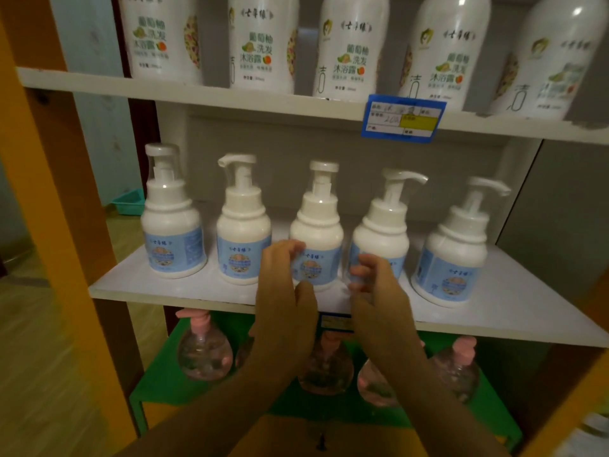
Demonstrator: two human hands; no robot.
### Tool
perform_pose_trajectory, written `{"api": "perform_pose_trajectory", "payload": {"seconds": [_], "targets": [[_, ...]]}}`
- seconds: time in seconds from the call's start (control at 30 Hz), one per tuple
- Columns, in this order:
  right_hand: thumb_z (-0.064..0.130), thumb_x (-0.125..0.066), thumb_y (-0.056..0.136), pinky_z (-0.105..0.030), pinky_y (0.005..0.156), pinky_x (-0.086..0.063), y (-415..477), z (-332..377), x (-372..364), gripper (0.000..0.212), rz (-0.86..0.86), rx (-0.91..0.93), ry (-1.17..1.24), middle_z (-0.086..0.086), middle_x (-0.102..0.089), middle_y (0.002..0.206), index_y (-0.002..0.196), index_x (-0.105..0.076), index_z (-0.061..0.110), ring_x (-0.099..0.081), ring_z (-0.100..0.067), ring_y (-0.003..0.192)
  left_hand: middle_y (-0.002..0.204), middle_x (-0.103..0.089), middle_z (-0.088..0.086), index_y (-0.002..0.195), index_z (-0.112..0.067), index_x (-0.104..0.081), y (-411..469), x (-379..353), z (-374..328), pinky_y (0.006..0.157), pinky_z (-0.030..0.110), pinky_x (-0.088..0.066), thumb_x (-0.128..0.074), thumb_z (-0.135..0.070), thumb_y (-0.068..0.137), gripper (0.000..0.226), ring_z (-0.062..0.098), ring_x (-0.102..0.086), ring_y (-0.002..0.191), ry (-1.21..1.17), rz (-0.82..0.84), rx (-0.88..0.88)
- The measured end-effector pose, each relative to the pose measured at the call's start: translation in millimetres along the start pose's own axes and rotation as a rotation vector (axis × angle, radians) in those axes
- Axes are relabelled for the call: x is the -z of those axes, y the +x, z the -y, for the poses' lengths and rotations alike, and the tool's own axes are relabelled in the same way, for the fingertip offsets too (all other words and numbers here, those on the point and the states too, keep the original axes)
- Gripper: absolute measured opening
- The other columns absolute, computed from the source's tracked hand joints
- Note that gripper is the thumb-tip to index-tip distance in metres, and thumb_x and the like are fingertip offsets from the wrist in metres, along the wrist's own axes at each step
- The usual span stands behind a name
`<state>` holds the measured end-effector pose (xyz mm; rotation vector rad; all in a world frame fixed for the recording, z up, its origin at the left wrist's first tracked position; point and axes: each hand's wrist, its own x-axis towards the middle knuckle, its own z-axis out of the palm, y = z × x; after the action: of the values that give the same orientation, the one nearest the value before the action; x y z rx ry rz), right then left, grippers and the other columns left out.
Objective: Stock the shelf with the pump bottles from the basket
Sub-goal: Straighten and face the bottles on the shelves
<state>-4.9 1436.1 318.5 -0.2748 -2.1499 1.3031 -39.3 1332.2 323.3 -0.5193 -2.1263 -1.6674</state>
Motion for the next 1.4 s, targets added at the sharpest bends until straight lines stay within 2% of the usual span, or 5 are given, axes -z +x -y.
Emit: {"api": "perform_pose_trajectory", "payload": {"seconds": [0.1,0.27,0.6,0.83,1.4], "targets": [[-0.005,-0.044,0.088,-0.031,0.088,-0.048,0.4,-3.7,26.5,0.026,-0.104,-0.013,0.001,0.006,-0.049,0.093,0.102,-0.041,0.016,-0.052,-0.006,0.088,0.102,-0.049,-0.011,0.107,-0.018,-0.049,-18.0,-14.5,-11.8,0.08,-0.005,-0.035,-0.039,0.001,0.084,0.032,-0.012,-0.048,0.093,-0.076,0.072,-0.043],[-0.012,-0.043,0.082,-0.04,0.108,-0.037,16.7,-19.4,44.0,0.062,-0.081,-0.079,-0.093,-0.007,-0.037,0.141,0.139,-0.027,0.01,-0.039,-0.023,0.129,0.122,-0.035,-0.011,0.135,-0.015,-0.031,-3.2,-51.2,-27.5,0.091,0.006,-0.027,-0.037,0.009,0.086,0.055,0.003,-0.033,0.115,-0.178,0.359,0.119],[-0.013,-0.042,0.081,-0.016,0.073,-0.042,26.1,-18.7,42.4,0.052,0.08,-0.019,-0.027,0.002,-0.048,0.097,0.116,-0.038,0.025,-0.049,-0.012,0.087,0.14,-0.044,0.011,0.141,-0.018,-0.026,17.5,-68.7,-6.5,0.103,0.054,-0.039,-0.044,-0.008,0.087,0.057,0.032,-0.045,0.124,-0.181,0.424,0.238],[-0.008,-0.047,0.084,-0.026,0.079,-0.041,30.8,-21.0,51.7,0.05,0.086,-0.046,-0.109,0.0,-0.048,0.103,0.127,-0.037,0.014,-0.048,-0.014,0.093,0.138,-0.046,0.009,0.142,-0.015,-0.021,8.2,-76.9,-19.8,0.098,0.027,-0.038,-0.039,0.0,0.09,0.056,0.025,-0.048,0.122,-0.091,0.436,0.19],[-0.008,-0.043,0.084,-0.024,0.087,-0.045,31.5,-23.0,73.9,0.046,0.159,-0.031,-0.085,-0.005,-0.06,0.122,0.124,-0.049,0.013,-0.056,-0.017,0.109,0.143,-0.037,0.011,0.144,-0.012,-0.01,7.8,-74.7,-27.3,0.096,0.028,-0.041,-0.039,-0.001,0.089,0.063,0.027,-0.044,0.125,0.075,0.51,0.156]]}}
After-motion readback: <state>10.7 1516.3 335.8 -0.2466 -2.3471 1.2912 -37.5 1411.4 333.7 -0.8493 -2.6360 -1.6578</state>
